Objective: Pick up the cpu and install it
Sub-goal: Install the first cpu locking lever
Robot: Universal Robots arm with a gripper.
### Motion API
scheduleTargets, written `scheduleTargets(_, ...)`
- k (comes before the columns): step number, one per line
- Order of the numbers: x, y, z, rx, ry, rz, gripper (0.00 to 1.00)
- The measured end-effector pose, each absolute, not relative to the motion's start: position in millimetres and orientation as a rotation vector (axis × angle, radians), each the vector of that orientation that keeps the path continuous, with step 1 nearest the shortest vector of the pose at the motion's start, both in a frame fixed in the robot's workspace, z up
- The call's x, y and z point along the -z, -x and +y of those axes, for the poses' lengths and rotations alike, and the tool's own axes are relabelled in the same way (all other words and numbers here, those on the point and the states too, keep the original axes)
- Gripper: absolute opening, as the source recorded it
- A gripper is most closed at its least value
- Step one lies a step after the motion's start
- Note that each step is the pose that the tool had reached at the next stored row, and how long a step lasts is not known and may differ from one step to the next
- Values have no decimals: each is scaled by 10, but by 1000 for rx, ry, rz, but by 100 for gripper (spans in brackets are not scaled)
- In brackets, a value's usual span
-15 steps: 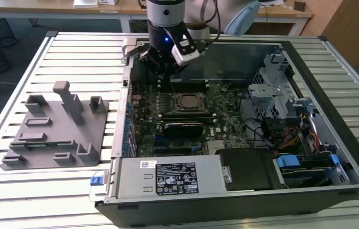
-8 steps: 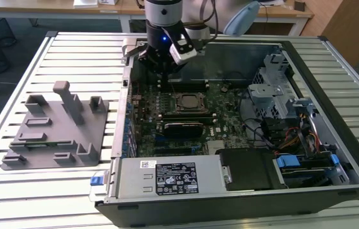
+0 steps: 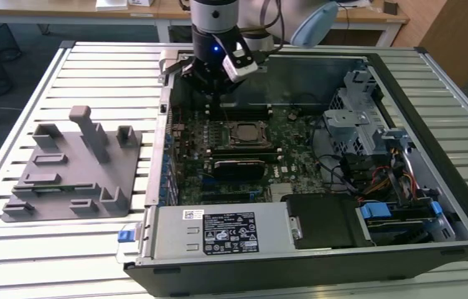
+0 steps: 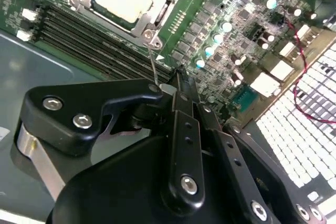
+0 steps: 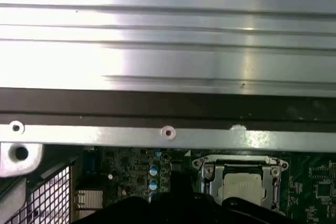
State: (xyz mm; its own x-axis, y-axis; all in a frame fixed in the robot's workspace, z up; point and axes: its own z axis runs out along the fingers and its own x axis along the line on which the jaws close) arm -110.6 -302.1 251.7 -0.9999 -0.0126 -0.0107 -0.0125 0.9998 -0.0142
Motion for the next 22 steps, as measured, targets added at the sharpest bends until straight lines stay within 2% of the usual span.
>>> scheduleTargets(12, -2508, 836, -3014, 22, 26, 3135, 11)
scheduleTargets(16, -2498, 835, -3023, -49, 26, 3135, 11)
scheduleTargets(22, -2458, 826, -3026, -47, 94, 3134, 11)
